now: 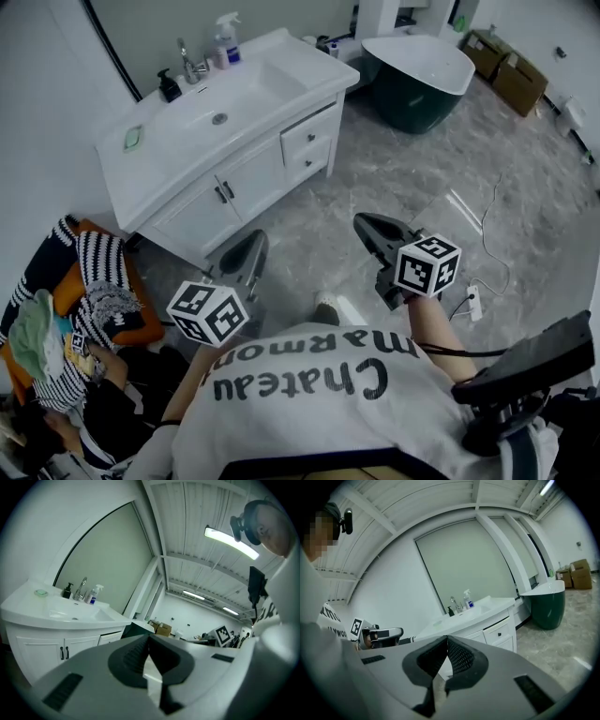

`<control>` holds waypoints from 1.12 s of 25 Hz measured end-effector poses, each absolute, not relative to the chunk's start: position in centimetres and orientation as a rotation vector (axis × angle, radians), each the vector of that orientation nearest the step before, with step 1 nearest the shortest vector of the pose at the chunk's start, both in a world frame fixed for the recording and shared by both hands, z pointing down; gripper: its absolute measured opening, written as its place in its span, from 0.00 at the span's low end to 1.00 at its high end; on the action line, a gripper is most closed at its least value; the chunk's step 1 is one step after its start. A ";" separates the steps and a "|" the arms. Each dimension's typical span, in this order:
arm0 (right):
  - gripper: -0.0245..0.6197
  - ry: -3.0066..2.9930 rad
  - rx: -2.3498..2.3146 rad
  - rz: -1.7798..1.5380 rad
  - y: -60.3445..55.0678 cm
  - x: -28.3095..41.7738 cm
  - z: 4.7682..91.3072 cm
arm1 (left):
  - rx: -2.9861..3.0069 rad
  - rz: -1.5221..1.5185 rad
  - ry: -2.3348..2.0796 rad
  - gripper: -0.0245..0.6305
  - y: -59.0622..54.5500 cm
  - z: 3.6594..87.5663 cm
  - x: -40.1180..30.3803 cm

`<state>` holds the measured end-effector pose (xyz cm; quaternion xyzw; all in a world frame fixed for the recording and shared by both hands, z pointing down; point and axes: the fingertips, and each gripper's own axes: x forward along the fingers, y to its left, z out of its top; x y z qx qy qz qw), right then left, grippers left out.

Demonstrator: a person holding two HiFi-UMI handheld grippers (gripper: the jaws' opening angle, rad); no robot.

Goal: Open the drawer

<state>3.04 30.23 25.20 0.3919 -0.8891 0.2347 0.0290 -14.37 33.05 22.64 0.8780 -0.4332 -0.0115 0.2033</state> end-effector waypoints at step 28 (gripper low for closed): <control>0.05 -2.745 1.137 0.614 10.8 10.6 25.3 | 2.542 0.063 -1.265 0.05 14.9 23.2 -7.0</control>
